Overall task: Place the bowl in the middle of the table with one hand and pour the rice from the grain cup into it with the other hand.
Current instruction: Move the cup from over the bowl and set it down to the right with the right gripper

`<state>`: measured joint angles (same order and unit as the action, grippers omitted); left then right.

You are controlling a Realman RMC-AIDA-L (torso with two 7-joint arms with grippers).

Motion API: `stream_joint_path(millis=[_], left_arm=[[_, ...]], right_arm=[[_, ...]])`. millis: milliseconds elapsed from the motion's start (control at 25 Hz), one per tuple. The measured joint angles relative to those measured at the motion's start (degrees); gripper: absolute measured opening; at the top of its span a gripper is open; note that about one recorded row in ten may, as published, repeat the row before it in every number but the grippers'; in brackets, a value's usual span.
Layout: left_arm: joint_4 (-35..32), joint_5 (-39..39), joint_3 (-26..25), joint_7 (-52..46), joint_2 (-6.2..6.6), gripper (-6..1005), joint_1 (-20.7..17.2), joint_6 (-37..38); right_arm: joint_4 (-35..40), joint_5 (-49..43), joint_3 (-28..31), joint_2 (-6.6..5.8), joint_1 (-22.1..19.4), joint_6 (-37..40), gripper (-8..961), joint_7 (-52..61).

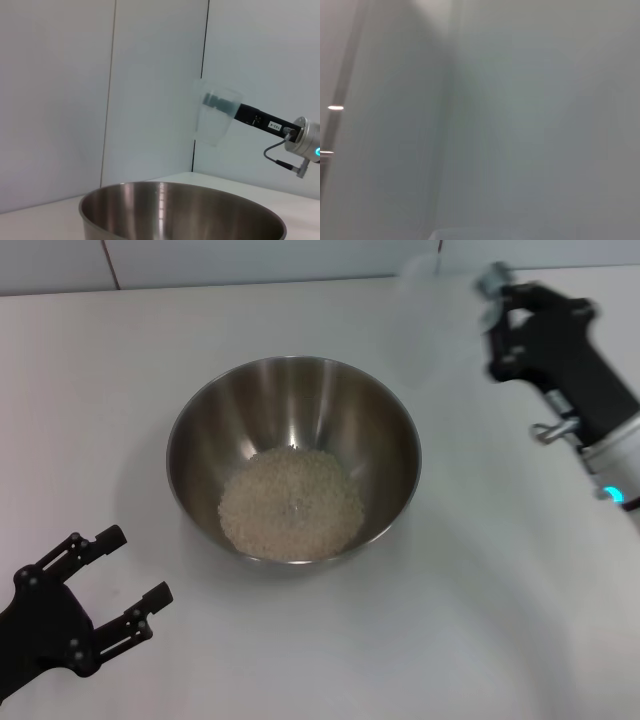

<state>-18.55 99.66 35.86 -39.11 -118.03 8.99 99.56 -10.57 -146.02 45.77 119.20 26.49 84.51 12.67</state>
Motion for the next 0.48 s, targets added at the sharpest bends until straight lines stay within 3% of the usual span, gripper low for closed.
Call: stream_joint_path(millis=[240,480], left_arm=[[-0.07,0.0,0.0,0.0,0.02,815,0.48,0.0],[-0.24,0.0,0.16,0.0,0.05,814,0.59,0.02]], right_arm=[[4.89,0.04,9.03,0.17,-2.12,-0.39,15,-0.5],[6.61,0.05,11.41,0.24,-2.37,-0.91,14,-0.54]])
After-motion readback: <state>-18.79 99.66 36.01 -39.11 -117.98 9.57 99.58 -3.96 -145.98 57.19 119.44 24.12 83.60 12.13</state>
